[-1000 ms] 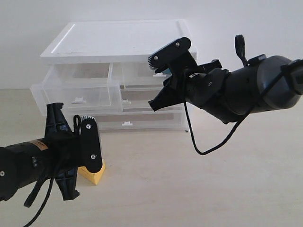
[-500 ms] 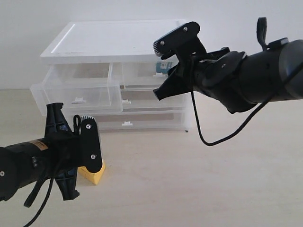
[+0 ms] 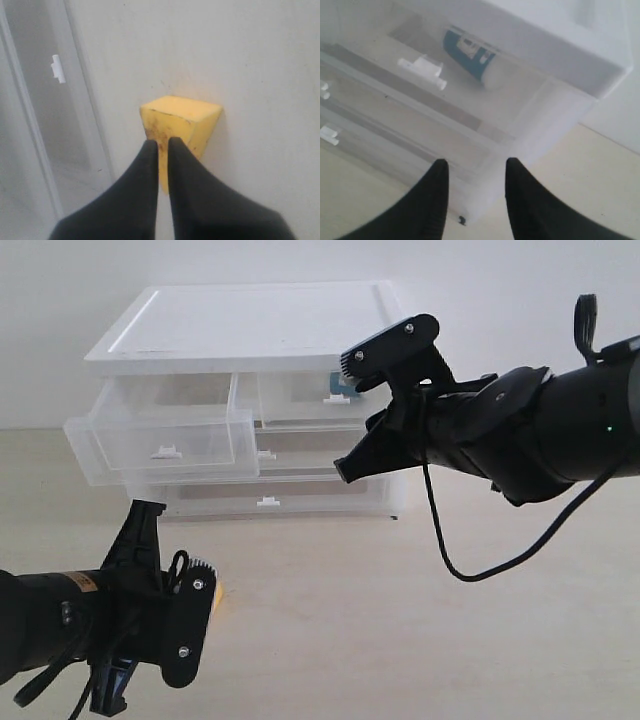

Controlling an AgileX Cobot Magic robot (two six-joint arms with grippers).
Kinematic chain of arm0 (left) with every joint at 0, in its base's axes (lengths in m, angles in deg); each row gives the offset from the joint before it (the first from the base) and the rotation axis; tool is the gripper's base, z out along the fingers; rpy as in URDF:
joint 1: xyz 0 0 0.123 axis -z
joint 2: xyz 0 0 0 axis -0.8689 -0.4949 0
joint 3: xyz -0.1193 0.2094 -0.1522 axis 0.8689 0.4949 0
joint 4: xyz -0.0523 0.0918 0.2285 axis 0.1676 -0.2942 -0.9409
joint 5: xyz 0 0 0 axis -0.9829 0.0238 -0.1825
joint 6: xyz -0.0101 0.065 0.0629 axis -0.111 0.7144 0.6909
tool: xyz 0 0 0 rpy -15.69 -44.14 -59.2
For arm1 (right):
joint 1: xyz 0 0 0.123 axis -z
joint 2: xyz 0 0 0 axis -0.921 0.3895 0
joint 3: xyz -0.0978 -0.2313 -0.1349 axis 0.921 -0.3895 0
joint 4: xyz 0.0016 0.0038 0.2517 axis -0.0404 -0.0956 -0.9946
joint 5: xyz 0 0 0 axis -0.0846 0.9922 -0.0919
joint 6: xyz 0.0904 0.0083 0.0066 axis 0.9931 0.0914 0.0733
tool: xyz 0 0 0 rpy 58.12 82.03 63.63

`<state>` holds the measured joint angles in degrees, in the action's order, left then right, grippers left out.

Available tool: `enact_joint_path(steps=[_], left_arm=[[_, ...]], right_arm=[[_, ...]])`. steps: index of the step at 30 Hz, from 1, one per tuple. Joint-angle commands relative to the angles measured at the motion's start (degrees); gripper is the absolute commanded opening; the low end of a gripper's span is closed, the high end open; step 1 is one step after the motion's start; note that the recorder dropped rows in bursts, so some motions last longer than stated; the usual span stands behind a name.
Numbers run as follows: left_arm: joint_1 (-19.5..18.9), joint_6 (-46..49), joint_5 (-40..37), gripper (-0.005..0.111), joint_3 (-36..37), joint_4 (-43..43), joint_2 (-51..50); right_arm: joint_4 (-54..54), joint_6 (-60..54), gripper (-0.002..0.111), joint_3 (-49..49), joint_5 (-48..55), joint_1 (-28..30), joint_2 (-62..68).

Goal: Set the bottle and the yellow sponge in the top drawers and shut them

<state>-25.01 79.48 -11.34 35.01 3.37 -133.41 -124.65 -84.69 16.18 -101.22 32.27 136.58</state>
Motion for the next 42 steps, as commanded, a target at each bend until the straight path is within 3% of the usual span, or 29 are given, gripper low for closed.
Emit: enact_joint_path(steps=[1, 8, 20, 28, 31, 37, 42], left_arm=[[-0.1, 0.4, -0.1, 0.004, 0.1, 0.5, 0.0], [-0.1, -5.0, -0.4, 0.004, 0.1, 0.6, 0.0], [-0.1, -5.0, -0.6, 0.004, 0.1, 0.5, 0.0], [-0.1, -5.7, 0.4, 0.004, 0.1, 4.4, 0.0], [-0.1, -11.4, 2.9, 0.004, 0.1, 6.8, 0.0], [-0.1, -38.4, 9.5, 0.004, 0.1, 9.7, 0.1], [-0.1, -43.1, 10.8, 0.004, 2.4, 13.2, 0.4]], right_arm=[[-0.3, 0.5, 0.034, -0.5, 2.0, 0.4, -0.6], [-0.2, 0.5, 0.034, -0.5, 2.1, 0.4, -0.6], [-0.1, 0.4, 0.034, -0.5, 3.2, 0.4, -0.6], [0.2, -3.3, 0.034, -0.5, 12.8, 0.4, -0.6], [0.2, -4.7, 0.034, -0.5, 19.7, 0.4, -0.6], [0.2, -4.7, 0.034, -0.5, 29.7, 0.4, -0.6], [0.2, -6.4, 0.034, -0.5, 38.0, -0.2, -0.5]])
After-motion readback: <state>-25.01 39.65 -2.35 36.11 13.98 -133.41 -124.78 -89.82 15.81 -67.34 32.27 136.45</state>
